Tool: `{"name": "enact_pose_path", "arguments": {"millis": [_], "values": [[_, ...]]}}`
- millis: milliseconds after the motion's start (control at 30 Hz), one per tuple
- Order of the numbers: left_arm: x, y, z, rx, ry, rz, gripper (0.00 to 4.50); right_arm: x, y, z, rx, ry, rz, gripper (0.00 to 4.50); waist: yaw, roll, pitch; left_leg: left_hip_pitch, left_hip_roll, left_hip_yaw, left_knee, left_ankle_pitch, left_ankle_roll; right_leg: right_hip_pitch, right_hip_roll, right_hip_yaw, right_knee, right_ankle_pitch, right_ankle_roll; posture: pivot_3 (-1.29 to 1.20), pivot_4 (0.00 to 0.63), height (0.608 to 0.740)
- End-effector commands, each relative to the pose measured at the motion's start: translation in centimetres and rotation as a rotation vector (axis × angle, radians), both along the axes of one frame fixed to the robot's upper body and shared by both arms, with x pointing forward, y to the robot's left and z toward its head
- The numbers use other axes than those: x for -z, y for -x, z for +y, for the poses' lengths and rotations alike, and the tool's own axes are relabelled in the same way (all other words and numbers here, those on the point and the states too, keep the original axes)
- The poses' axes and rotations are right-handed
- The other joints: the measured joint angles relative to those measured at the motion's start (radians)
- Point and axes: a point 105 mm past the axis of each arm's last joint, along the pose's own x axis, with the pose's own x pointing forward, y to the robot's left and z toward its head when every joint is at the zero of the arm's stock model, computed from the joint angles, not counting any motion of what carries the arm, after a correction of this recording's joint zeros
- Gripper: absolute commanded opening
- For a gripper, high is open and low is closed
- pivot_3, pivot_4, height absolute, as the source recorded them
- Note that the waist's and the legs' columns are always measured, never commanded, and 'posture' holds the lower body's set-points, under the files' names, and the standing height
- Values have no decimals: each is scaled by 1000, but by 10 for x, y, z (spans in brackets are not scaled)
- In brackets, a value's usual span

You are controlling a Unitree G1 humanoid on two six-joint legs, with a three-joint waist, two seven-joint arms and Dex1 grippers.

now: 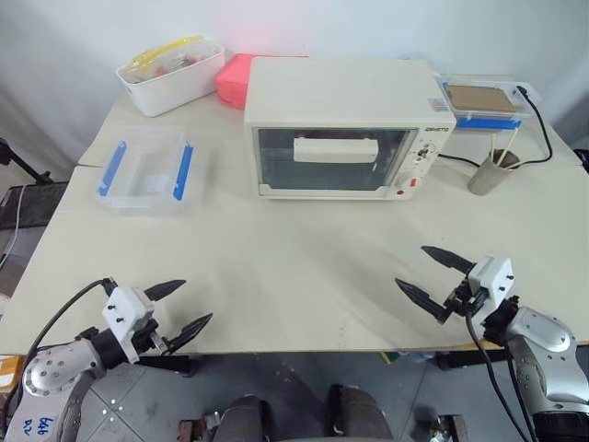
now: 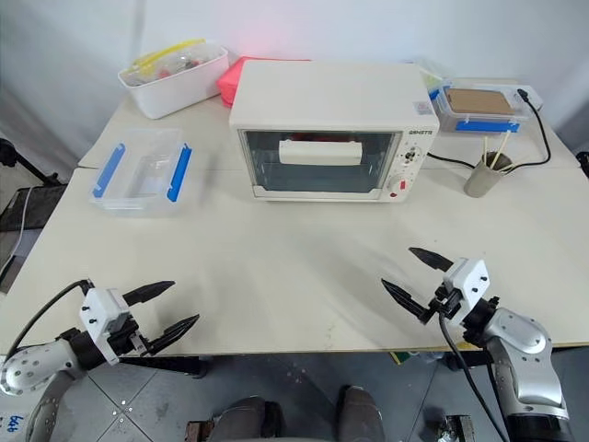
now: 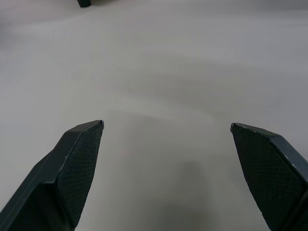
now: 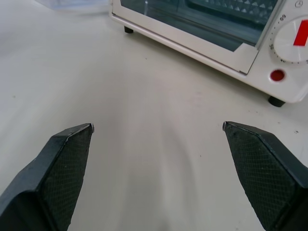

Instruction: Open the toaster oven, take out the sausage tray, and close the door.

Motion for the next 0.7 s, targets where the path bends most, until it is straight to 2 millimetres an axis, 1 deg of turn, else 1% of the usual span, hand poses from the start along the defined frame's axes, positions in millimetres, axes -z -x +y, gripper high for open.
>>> {"name": "enact_pose_path", "arguments": {"millis": [33,67,100,133,167,233,267,333,400,500,567,633,700], "values": [[-35,-15,-15,47,165,-80,4484,-39,2,21,-83,-92,-52,4500,1,0,0,0,0,0,0,0,0,0,0,0,0,0,0,0,150,740],[-49,-21,-20,63,237,-97,4484,-48,2,28,-112,-124,-42,4500,1,1,1,0,0,0,0,0,0,0,0,0,0,0,0,0,150,740],[-62,-25,-27,126,297,-108,4484,-59,0,34,-131,-160,-33,4500,3,1,1,0,0,0,1,0,0,0,0,0,2,0,0,0,150,740],[-69,-26,-31,168,327,-110,4484,-65,-2,38,-138,-180,-25,4500,3,1,1,0,1,-1,2,1,-1,0,-1,0,3,0,0,0,150,740],[-78,-32,-30,171,344,-154,4484,-71,-6,41,-139,-185,-21,4500,3,1,1,0,1,-2,3,1,-1,0,0,0,3,1,-1,0,150,740],[-82,-46,-26,141,309,-214,4484,-81,-17,45,-117,-230,-11,4500,1,1,0,1,0,-1,3,1,-1,0,0,0,4,1,-1,0,150,740],[-83,-52,-28,144,326,-210,4484,-87,-24,48,-108,-244,-23,4500,0,1,0,0,0,-1,2,1,-1,0,1,0,3,1,-1,0,150,740],[-83,-56,-36,198,379,-172,4484,-93,-35,50,-89,-269,-35,4500,0,1,0,0,-1,0,2,1,-2,-1,2,-2,3,0,-2,0,150,740],[-83,-56,-42,247,401,-151,4484,-99,-47,50,-60,-295,-47,4500,1,1,0,-1,-3,1,2,0,-1,-2,3,-3,2,0,-2,0,150,740],[-80,-55,-51,302,413,-139,4484,-102,-63,53,-50,-285,-63,4500,1,1,0,-6,-5,1,2,0,-1,-7,2,-3,3,1,-1,0,150,740],[-79,-56,-55,318,423,-135,4484,-105,-72,57,-52,-276,-83,4500,1,1,0,-13,-5,1,4,1,-1,-13,2,-4,4,1,-1,0,150,740],[-78,-56,-58,321,427,-134,4484,-108,-78,62,-63,-278,-98,4500,1,1,0,-14,-5,4,5,1,-1,-13,3,-5,4,1,-1,0,150,740],[-74,-57,-59,315,428,-130,4484,-112,-79,72,-99,-283,-124,4500,0,1,0,-14,-5,7,6,1,-1,-13,3,-6,4,1,-1,0,150,740]]}}
